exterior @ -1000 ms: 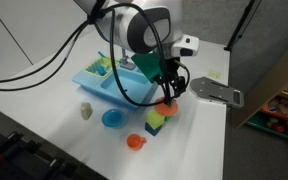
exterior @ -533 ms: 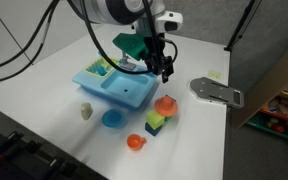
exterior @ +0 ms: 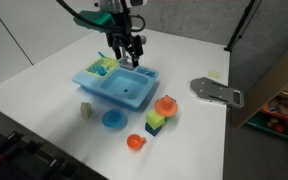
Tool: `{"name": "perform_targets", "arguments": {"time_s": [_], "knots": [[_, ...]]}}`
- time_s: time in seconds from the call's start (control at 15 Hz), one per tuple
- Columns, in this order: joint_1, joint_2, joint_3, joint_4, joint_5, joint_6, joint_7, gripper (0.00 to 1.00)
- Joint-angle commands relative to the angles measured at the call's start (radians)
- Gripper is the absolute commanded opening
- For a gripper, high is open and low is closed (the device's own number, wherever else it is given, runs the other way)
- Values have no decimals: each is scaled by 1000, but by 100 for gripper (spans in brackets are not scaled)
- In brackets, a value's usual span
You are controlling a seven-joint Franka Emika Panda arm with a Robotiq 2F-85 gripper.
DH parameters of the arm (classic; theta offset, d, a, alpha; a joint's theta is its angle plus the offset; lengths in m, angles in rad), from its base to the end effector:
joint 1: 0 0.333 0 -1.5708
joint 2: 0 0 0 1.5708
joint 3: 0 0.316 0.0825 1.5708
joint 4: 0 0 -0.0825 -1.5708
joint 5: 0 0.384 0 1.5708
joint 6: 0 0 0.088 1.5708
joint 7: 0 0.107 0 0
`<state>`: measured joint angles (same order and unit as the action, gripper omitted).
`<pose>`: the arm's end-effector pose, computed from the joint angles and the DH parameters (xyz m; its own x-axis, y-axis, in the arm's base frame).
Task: Move the orange cup from the sink to the orange plate
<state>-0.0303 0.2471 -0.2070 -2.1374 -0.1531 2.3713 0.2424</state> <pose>0.5519 -0.1338 0.2917 0.9351 -0.3539 0.0183 -0.3523 -0.9230 0.1550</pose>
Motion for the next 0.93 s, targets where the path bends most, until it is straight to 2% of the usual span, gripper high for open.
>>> {"name": "perform_targets", "arguments": {"time_s": [0.0, 0.13, 0.47, 0.87], "knots": [[8, -115, 69, -58, 16, -105, -67, 100], [14, -162, 105, -70, 30, -170, -87, 100], [17, -288, 169, -76, 151, -320, -219, 100], [23, -435, 198, -67, 122, -375, -171, 100]]}}
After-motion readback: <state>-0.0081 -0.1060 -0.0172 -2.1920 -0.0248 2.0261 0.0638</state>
